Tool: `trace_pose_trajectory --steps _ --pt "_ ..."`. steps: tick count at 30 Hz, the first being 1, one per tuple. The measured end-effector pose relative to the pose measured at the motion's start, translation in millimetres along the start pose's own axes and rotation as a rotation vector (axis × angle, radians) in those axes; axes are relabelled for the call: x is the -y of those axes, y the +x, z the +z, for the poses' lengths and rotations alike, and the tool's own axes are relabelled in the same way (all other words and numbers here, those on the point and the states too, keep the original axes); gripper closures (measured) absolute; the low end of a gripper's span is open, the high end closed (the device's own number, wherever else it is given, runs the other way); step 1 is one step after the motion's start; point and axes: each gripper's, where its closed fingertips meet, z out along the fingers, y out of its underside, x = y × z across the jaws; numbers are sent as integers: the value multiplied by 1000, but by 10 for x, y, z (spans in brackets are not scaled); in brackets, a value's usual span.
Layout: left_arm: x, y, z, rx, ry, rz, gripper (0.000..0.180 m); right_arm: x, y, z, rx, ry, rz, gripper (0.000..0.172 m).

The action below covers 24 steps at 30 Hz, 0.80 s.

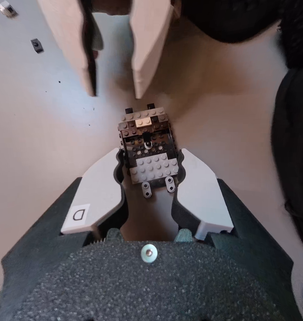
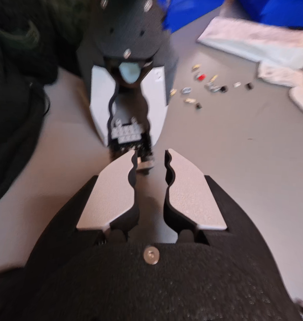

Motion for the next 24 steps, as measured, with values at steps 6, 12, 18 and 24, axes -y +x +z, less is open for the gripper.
trace_pose_trajectory --steps 6,12,18,24 --pt "539 -291 -294 162 346 23 118 560 1067 -403 -502 159 -48 139" --pt "598 -630 -686 315 506 -97 139 1464 2279 -512 -883 196 -121 101" --pt "420 -661 -707 365 463 -98 142 1785 3297 -220 -1063 7 -235 119" --pt "385 -660 -794 359 472 -92 145 1412 3445 -241 -1054 -143 -238 146"
